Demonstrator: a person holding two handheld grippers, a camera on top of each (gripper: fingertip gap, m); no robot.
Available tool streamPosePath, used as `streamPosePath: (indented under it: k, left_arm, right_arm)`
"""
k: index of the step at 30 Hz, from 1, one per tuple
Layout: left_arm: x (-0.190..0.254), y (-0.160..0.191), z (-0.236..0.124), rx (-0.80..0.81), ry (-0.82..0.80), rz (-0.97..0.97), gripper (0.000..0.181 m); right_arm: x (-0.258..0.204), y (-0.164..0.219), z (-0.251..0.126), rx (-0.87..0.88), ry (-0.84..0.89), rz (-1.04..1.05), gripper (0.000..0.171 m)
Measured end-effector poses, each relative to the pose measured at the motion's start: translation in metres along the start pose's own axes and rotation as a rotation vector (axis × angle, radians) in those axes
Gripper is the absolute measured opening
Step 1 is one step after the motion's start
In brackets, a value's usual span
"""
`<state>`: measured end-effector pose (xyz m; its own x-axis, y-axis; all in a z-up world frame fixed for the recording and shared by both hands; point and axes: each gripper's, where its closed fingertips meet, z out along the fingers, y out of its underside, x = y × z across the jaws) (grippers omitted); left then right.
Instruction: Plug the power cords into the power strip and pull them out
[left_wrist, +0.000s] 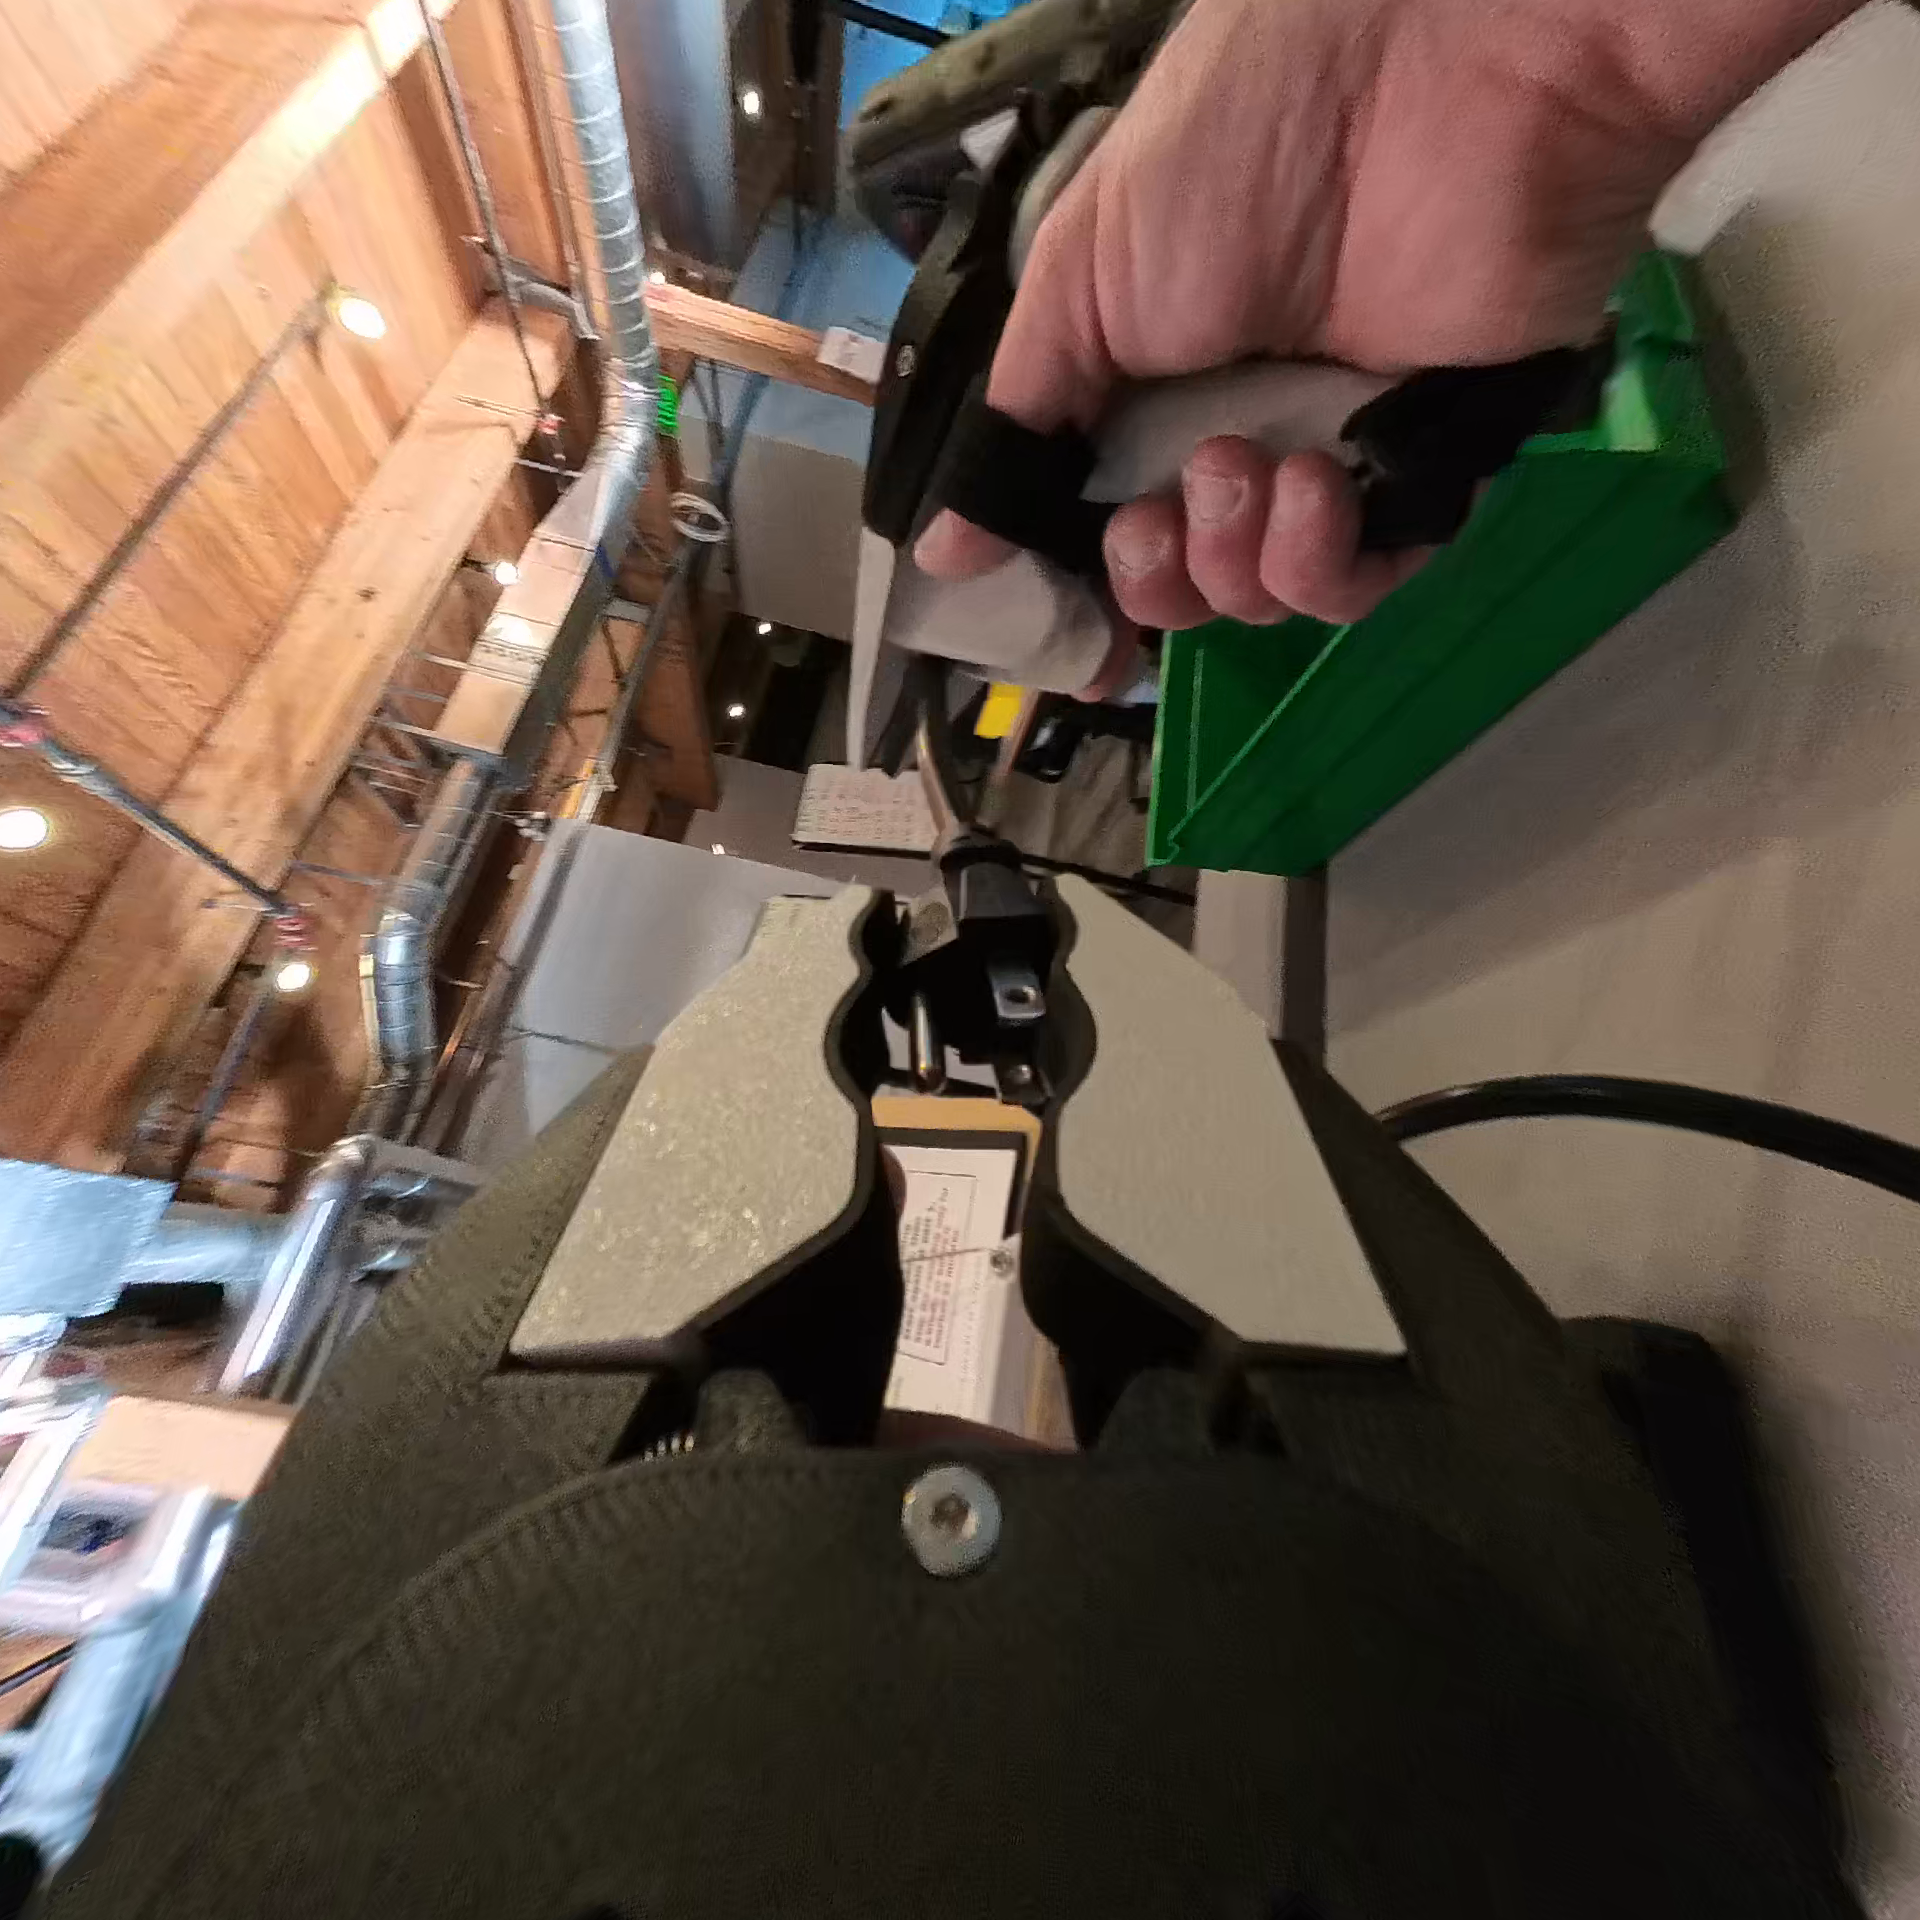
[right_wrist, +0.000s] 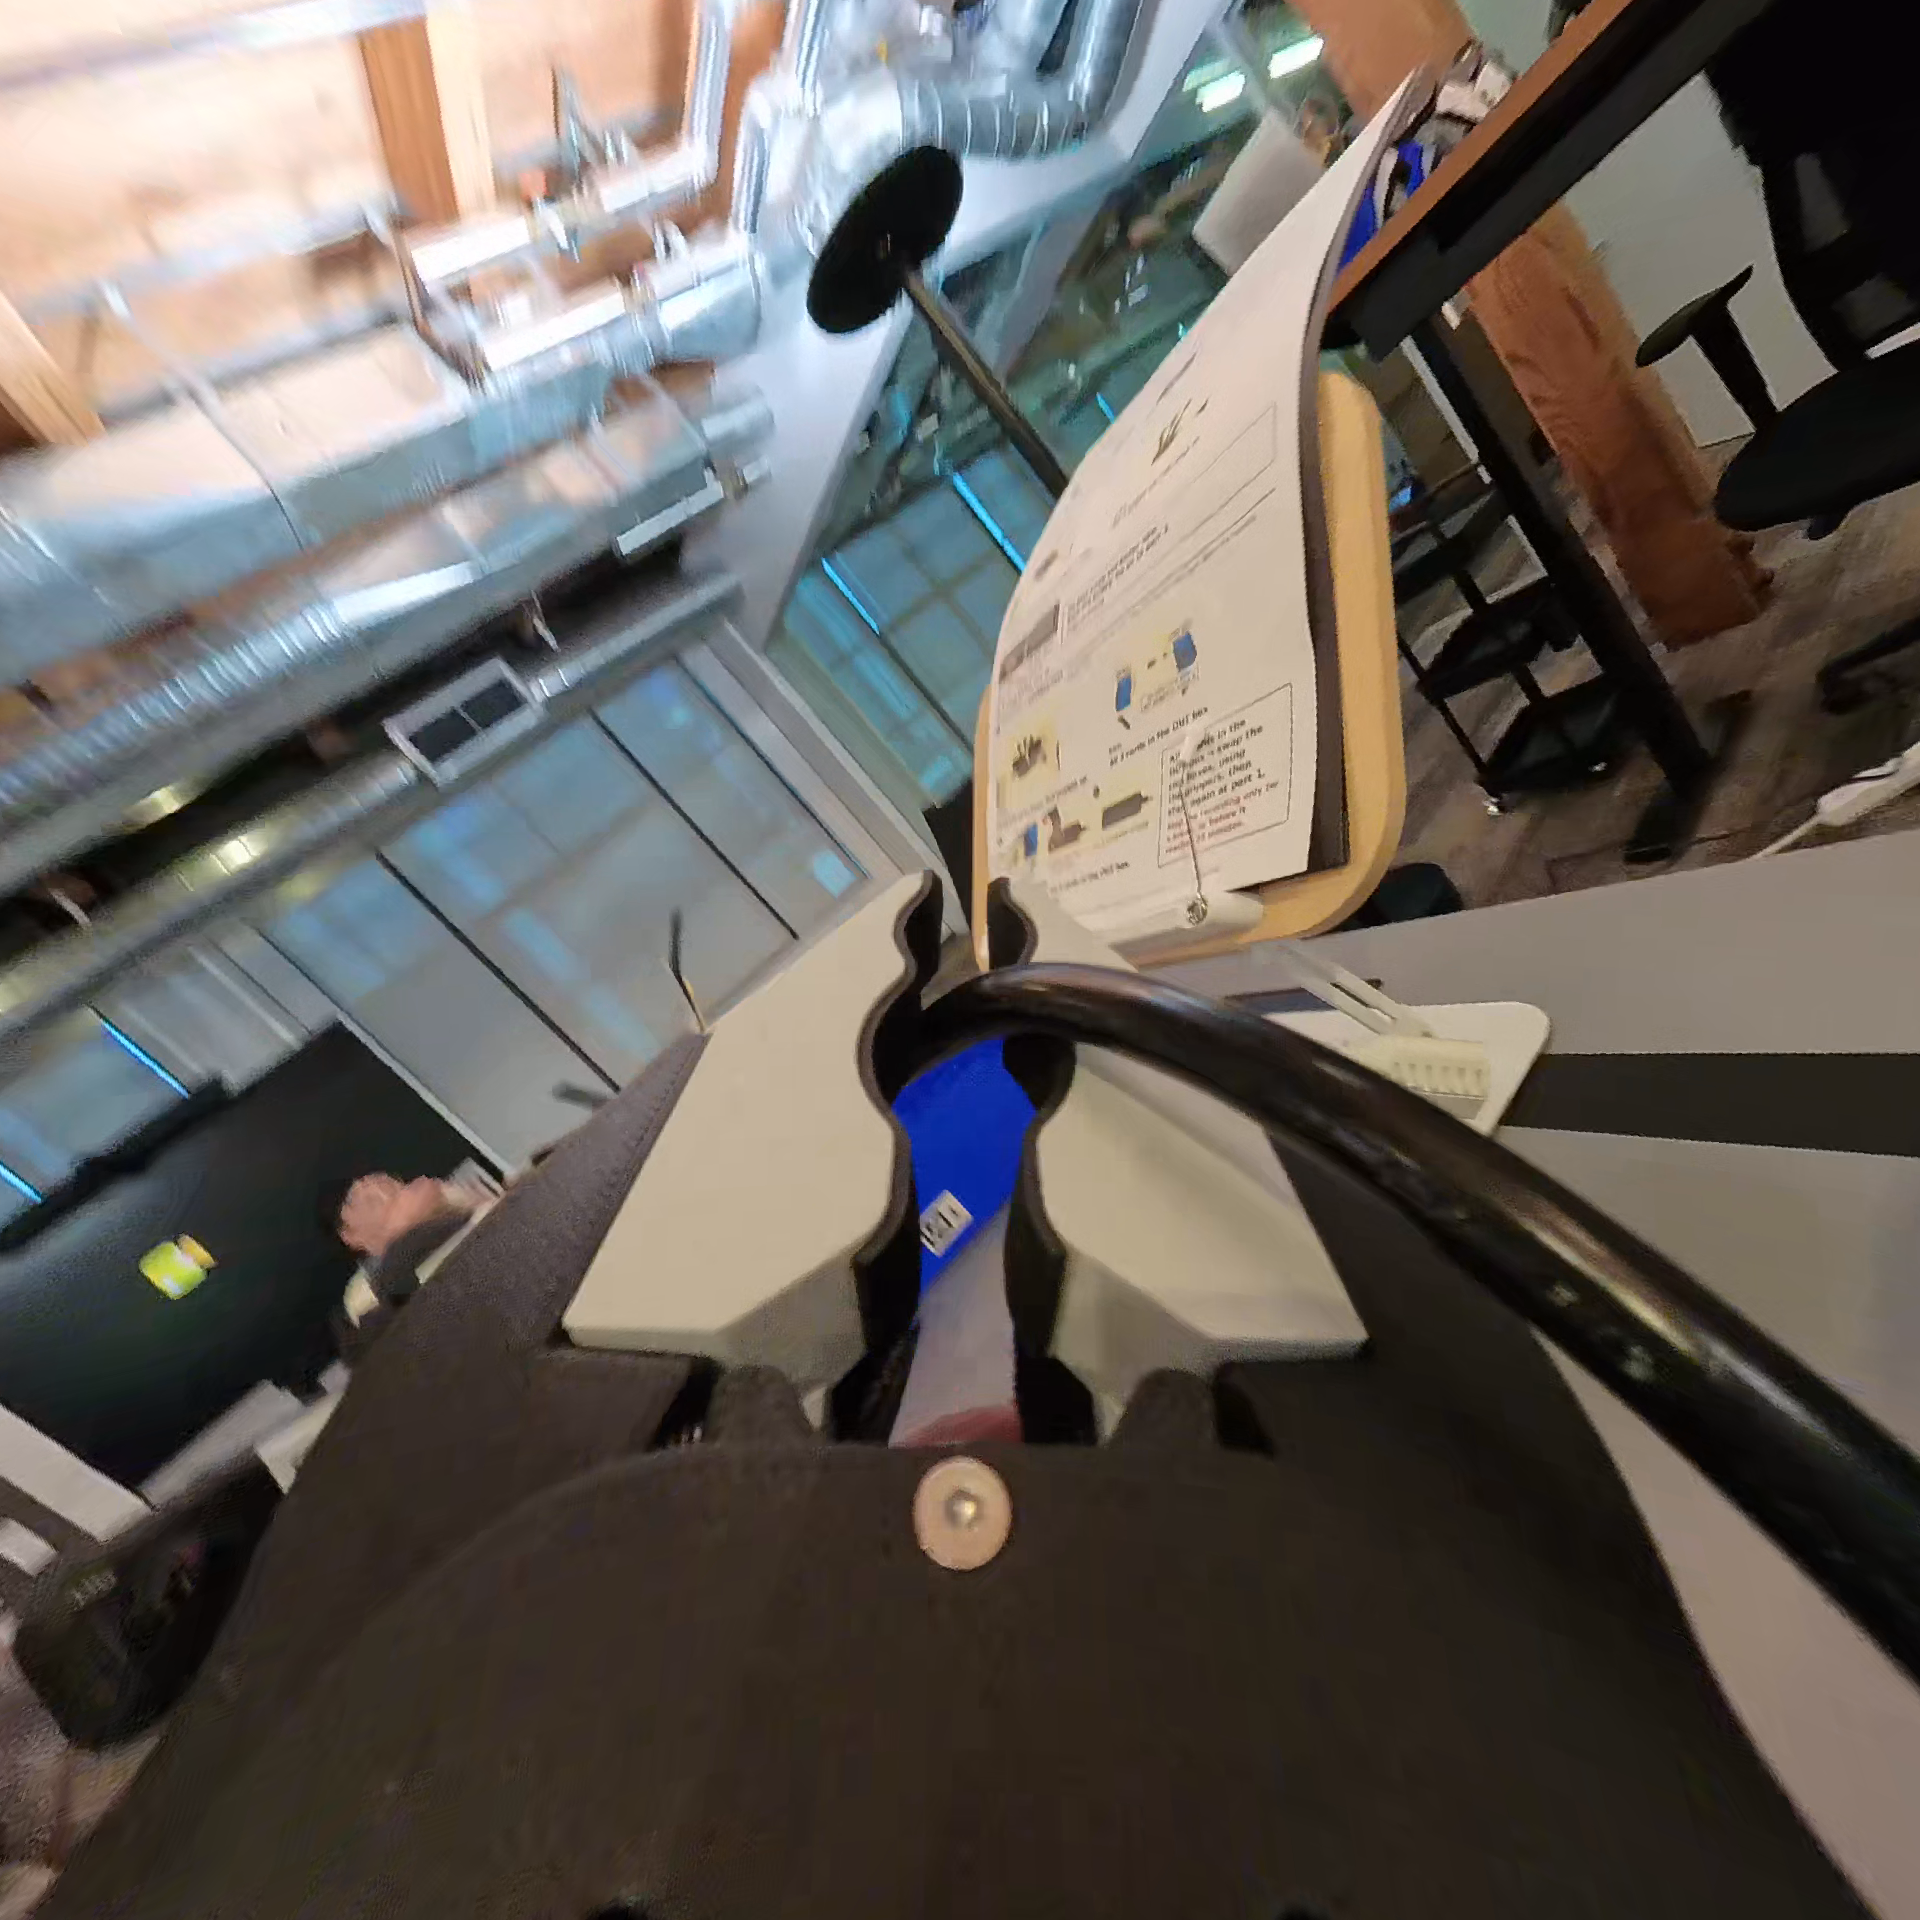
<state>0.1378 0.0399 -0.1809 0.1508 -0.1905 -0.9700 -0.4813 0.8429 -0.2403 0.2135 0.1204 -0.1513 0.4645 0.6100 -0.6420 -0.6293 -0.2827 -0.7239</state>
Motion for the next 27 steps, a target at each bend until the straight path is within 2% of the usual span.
streamPosePath:
  k: [7, 13, 20, 27]
  left_arm:
    - [0.003, 0.014, -0.031, 0.041, 0.285, -0.199, 0.024]
    - [0.010, 0.018, -0.051, 0.128, 0.477, -0.394, 0.024]
    - [0.028, 0.012, -0.058, 0.230, 0.654, -0.546, 0.024]
    - [0.054, 0.011, -0.050, 0.231, 0.762, -0.591, 0.024]
  right_arm:
    - [-0.017, 0.038, 0.026, -0.297, -0.012, -0.206, 0.004]
    - [-0.033, 0.069, 0.038, -0.620, -0.016, -0.542, 0.005]
    - [-0.037, 0.100, 0.026, -0.941, -0.071, -0.892, 0.004]
    - [-0.024, 0.119, 0.006, -1.123, -0.046, -1.285, 0.005]
